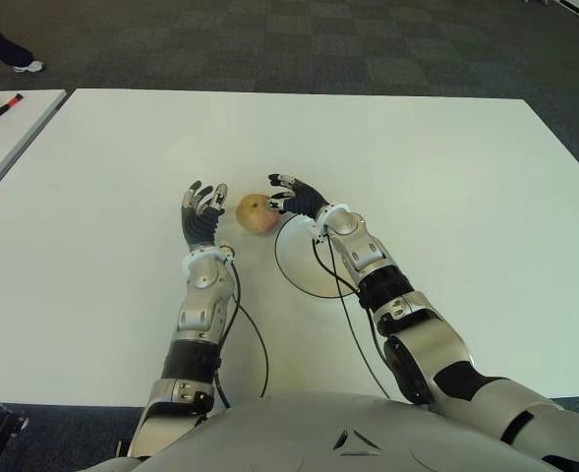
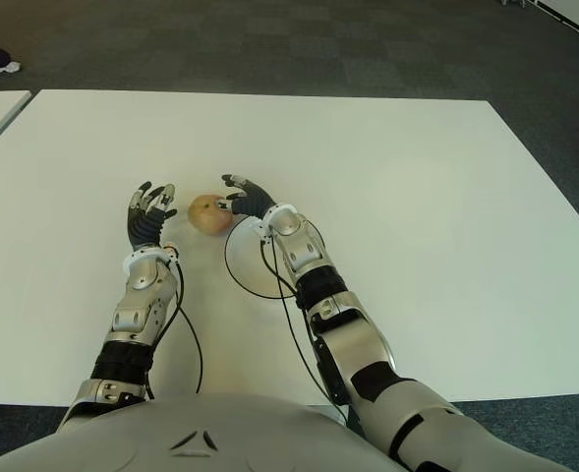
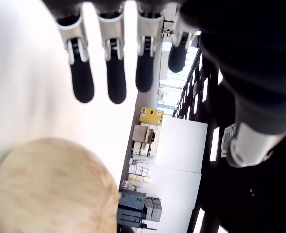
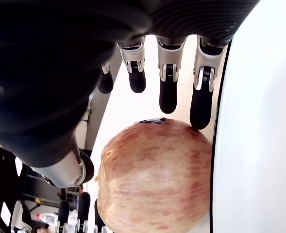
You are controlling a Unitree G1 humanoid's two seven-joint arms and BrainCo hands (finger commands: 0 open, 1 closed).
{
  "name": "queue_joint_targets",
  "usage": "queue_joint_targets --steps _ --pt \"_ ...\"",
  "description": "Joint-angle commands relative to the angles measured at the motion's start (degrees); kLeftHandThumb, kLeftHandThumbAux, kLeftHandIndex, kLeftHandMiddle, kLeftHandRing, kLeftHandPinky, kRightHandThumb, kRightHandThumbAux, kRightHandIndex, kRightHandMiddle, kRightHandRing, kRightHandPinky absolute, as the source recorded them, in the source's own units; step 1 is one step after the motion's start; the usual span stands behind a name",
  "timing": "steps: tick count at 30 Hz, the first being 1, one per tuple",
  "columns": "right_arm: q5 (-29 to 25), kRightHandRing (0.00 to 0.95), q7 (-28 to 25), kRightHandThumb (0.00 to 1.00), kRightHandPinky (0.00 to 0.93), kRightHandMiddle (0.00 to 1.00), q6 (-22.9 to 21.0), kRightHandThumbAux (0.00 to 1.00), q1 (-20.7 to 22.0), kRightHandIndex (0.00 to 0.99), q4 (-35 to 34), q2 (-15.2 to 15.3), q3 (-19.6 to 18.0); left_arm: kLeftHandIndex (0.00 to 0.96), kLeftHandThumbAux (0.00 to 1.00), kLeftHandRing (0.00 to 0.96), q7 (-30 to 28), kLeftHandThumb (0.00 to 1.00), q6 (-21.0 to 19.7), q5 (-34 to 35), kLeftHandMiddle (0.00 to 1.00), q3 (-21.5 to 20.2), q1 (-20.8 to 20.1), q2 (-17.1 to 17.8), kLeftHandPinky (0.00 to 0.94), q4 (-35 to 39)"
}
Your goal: Put the apples into the plate.
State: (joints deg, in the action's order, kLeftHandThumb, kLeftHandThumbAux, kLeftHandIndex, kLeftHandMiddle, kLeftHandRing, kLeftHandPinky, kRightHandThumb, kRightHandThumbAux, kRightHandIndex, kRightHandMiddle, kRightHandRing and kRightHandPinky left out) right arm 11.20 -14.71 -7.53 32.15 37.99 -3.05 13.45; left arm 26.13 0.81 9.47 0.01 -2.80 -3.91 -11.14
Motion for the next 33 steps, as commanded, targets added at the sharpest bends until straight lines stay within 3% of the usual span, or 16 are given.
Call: queue_joint_targets --steps 1,15,20,26,33 --pt "-0.5 0.158 0.1 0.259 0.314 0.046 -1.9 0.694 -1.6 0.0 0.2 -0.3 0.1 0.152 0.627 0.305 1.6 0.157 -2.0 0.3 0.232 1.0 0.8 -8.0 0.372 1.2" --pt "0.8 0.179 0.3 0.236 0.33 0.058 -3.7 0.7 -1.1 0.0 0.1 0.0 1.5 0.173 0.639 0.33 2.9 0.121 -5.5 -0.1 0.263 1.6 1.0 -7.4 0.377 3.1" --pt "2.5 0.185 0.3 0.184 0.338 0.054 -6.4 0.711 -0.5 0.0 -0.3 0.5 3.4 0.17 0.637 0.332 4.1 0.114 -8.8 -1.0 0.267 2.1 1.0 -7.0 0.379 4.3" --pt "5.7 0.157 1.2 0.122 0.269 0.044 -9.5 0.704 0.4 0.0 -0.7 0.8 6.2 0.127 0.624 0.302 6.5 0.106 -12.6 -7.0 0.245 5.1 1.1 -4.9 0.334 5.1" --pt "10.0 0.133 4.3 0.109 0.249 0.042 -11.4 0.666 -0.5 0.0 -0.9 0.6 9.8 0.09 0.624 0.26 5.6 0.105 -17.7 -11.3 0.206 7.4 1.6 -3.1 0.302 5.0"
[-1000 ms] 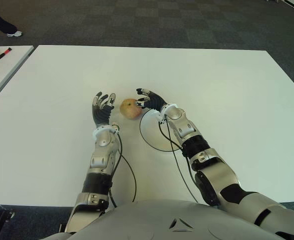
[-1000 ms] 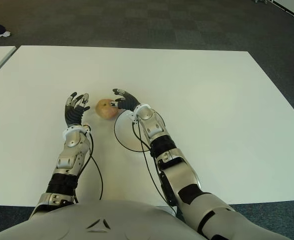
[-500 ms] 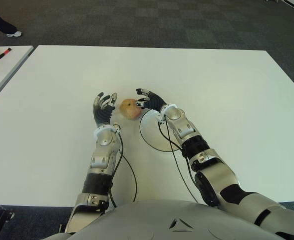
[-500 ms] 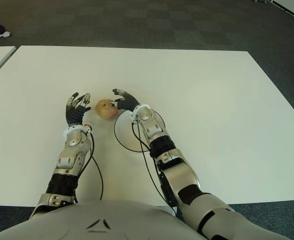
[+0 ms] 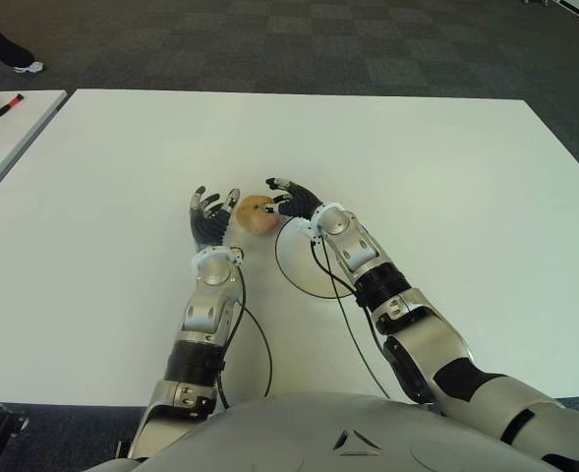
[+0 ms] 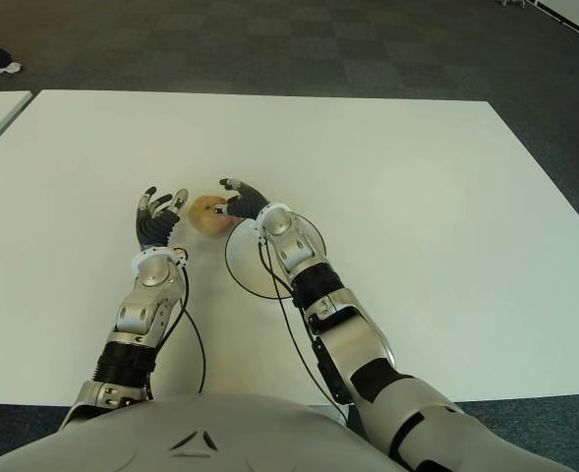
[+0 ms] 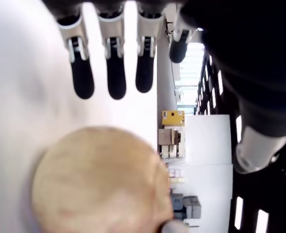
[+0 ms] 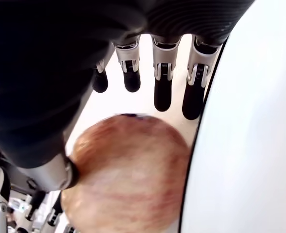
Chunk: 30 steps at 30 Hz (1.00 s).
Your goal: Put the apples into the plate.
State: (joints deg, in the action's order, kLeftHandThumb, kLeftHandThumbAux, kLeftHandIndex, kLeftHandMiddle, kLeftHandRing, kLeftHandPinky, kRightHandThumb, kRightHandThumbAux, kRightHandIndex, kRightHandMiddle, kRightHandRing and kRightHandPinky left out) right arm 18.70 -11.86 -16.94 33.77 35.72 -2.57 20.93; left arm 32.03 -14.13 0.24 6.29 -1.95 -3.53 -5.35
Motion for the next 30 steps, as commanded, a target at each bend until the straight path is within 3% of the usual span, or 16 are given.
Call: queue_joint_targets --steps 1,14,23,30 --pt "2.8 0.131 1.8 0.109 0.246 0.042 -2.0 0.659 -2.3 0.0 1.4 0.1 2.6 0.087 0.624 0.257 -0.5 0.106 -3.0 -2.3 0.202 1.2 0.7 -3.4 0.304 -1.1" --pt "4.8 0.175 4.3 0.133 0.317 0.072 -1.4 0.616 -4.1 0.0 2.0 0.3 4.1 0.079 0.622 0.26 0.0 0.165 -1.3 -3.3 0.207 0.2 0.2 -4.4 0.319 -4.3" --pt "5.3 0.216 6.9 0.241 0.337 0.11 6.2 0.637 -4.4 0.0 5.6 1.4 4.2 0.075 0.64 0.256 -0.3 0.254 0.7 -3.7 0.202 0.3 0.4 -4.2 0.33 -5.7" --pt "5.4 0.215 7.8 0.284 0.325 0.108 8.4 0.633 -4.5 0.0 6.6 1.6 3.8 0.069 0.655 0.249 -0.7 0.277 1.2 -3.8 0.191 0.5 0.7 -4.1 0.33 -5.5"
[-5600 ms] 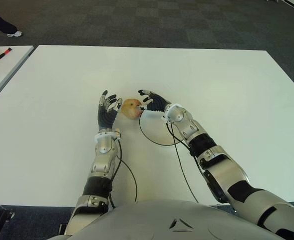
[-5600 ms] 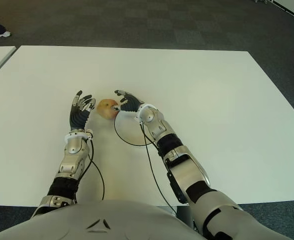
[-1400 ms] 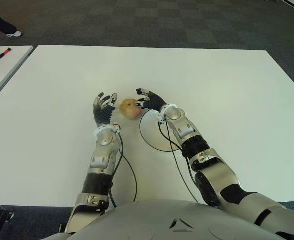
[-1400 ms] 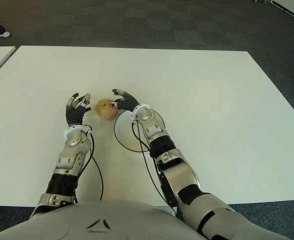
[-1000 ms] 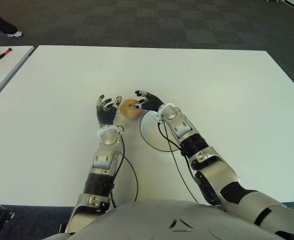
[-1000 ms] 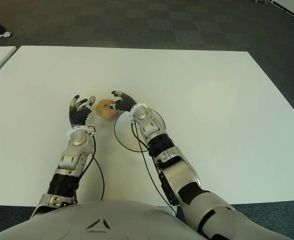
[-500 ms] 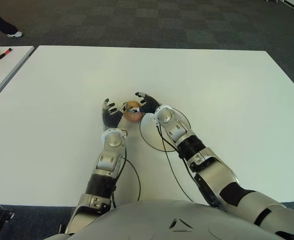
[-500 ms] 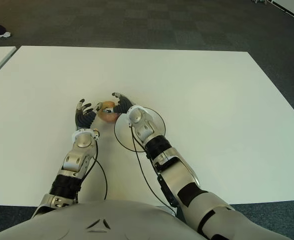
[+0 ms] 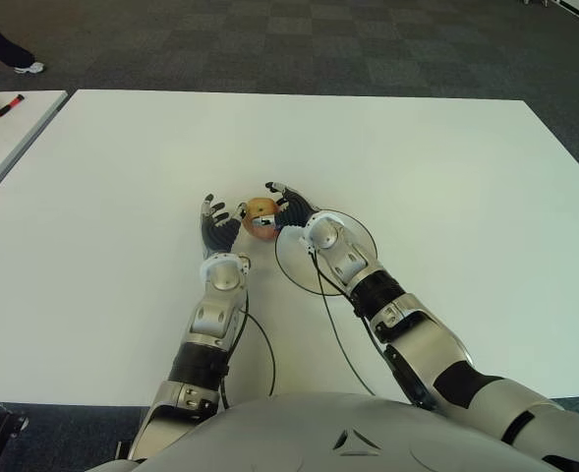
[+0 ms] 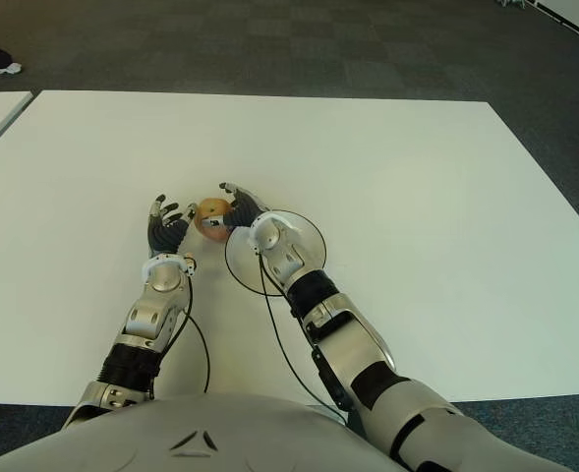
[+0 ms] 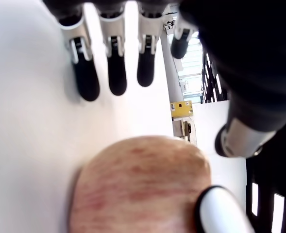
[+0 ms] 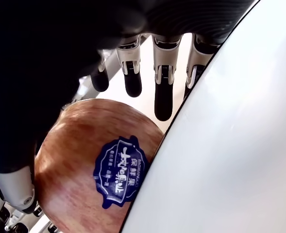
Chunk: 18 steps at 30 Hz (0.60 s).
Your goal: Put the apples into the plate.
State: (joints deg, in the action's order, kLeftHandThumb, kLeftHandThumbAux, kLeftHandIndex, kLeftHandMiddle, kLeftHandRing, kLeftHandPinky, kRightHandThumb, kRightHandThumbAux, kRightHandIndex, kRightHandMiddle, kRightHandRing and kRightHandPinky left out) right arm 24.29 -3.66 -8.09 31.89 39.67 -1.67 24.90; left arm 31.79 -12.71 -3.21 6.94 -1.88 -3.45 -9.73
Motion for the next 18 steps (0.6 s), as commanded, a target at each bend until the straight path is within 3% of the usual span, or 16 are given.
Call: queue_joint_targets --steps 1,18 --pt "-0.3 0.213 -0.3 0.286 0.324 0.107 -0.2 0.633 -2.6 0.0 2.8 0.7 -0.2 0.069 0.656 0.249 -0.4 0.278 -0.2 -0.4 0.191 -0.1 0.6 -4.2 0.329 -1.2" --pt "-0.2 0.196 -0.4 0.266 0.309 0.092 -0.1 0.65 -3.0 0.0 2.5 0.7 -0.9 0.069 0.672 0.279 -0.9 0.223 2.3 -0.6 0.215 -0.3 1.1 -3.5 0.35 -2.1"
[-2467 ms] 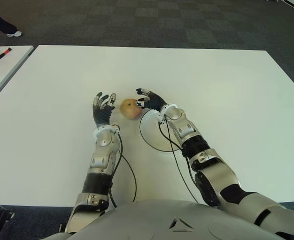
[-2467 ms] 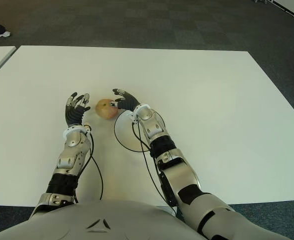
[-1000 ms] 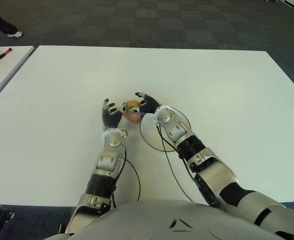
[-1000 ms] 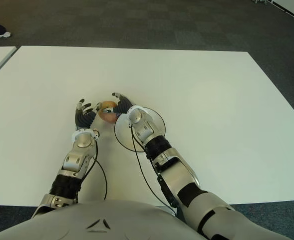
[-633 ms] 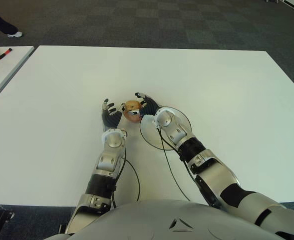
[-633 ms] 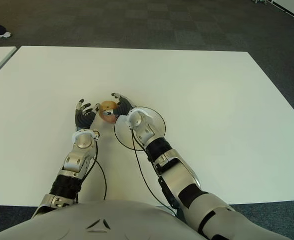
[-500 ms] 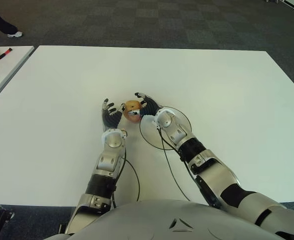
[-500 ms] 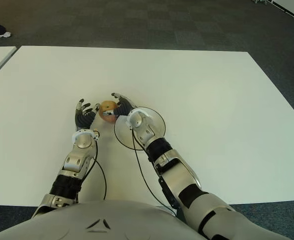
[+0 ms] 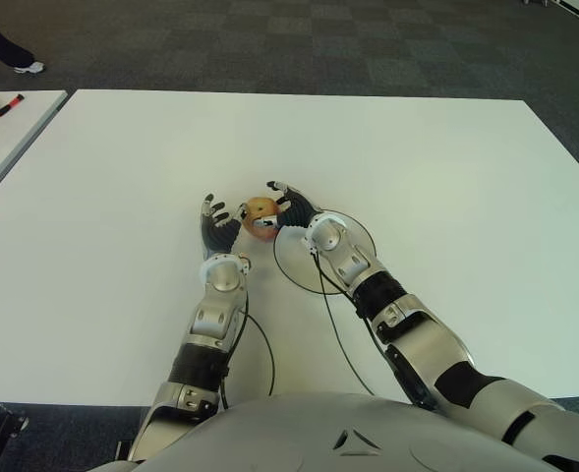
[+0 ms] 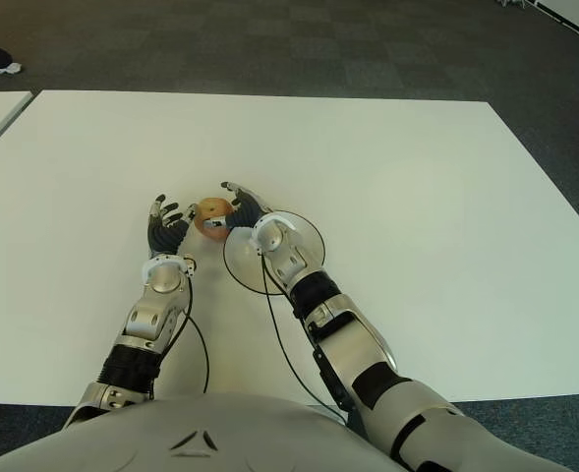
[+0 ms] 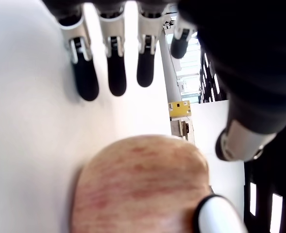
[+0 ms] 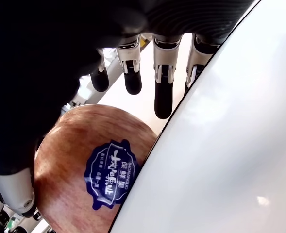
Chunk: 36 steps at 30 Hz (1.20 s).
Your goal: Put the apples into the plate.
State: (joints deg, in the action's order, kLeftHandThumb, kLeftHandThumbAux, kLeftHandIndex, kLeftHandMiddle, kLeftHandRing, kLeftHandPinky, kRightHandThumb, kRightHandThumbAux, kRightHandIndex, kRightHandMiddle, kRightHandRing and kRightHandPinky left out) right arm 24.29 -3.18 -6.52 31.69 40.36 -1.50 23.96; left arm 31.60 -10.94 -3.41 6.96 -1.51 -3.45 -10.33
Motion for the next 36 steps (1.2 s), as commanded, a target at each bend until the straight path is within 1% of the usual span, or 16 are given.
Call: queue_joint_targets --steps 1,6,10,15,21,24,28,36 --pt "-0.2 0.195 -0.9 0.266 0.306 0.091 -1.7 0.651 -2.9 0.0 1.8 0.5 0.0 0.068 0.672 0.282 -0.7 0.221 0.8 -0.4 0.218 -0.4 0.8 -3.5 0.355 -1.5" --pt "0.0 0.187 -1.0 0.293 0.291 0.092 -1.4 0.643 -2.8 0.0 2.1 0.6 0.2 0.064 0.67 0.317 -1.2 0.218 2.1 -0.1 0.241 -0.6 1.0 -3.7 0.39 -1.2" --pt "0.5 0.195 -1.7 0.365 0.321 0.098 -0.9 0.615 -2.5 0.0 2.5 1.0 0.9 0.073 0.677 0.342 -1.7 0.211 2.9 0.2 0.267 -0.8 1.1 -3.7 0.401 -1.2" --pt "1.2 0.224 -2.2 0.457 0.38 0.114 -0.1 0.588 -1.9 0.01 3.5 1.2 1.8 0.08 0.697 0.345 -2.1 0.204 3.4 0.4 0.276 -1.1 1.1 -3.9 0.394 -1.3" --pt "2.5 0.252 -1.8 0.539 0.406 0.139 2.0 0.57 -1.5 0.028 4.3 1.8 3.2 0.093 0.709 0.347 -2.5 0.228 3.8 0.9 0.282 -1.8 1.0 -4.4 0.393 -1.5" --pt "3.2 0.265 -1.6 0.565 0.417 0.148 2.9 0.565 -1.4 0.033 4.8 1.9 3.6 0.097 0.709 0.35 -2.7 0.239 3.8 1.4 0.285 -2.1 0.9 -4.6 0.397 -1.6" --pt "3.7 0.297 -1.3 0.587 0.457 0.159 3.6 0.555 -1.3 0.036 5.3 1.9 3.9 0.096 0.706 0.356 -3.1 0.243 4.0 2.1 0.283 -2.2 0.9 -4.8 0.399 -1.6" --pt "5.0 0.34 -0.5 0.602 0.484 0.18 4.6 0.539 -1.0 0.045 5.8 2.2 4.8 0.092 0.688 0.368 -3.5 0.227 4.5 3.1 0.281 -2.5 0.5 -4.7 0.406 -2.4"
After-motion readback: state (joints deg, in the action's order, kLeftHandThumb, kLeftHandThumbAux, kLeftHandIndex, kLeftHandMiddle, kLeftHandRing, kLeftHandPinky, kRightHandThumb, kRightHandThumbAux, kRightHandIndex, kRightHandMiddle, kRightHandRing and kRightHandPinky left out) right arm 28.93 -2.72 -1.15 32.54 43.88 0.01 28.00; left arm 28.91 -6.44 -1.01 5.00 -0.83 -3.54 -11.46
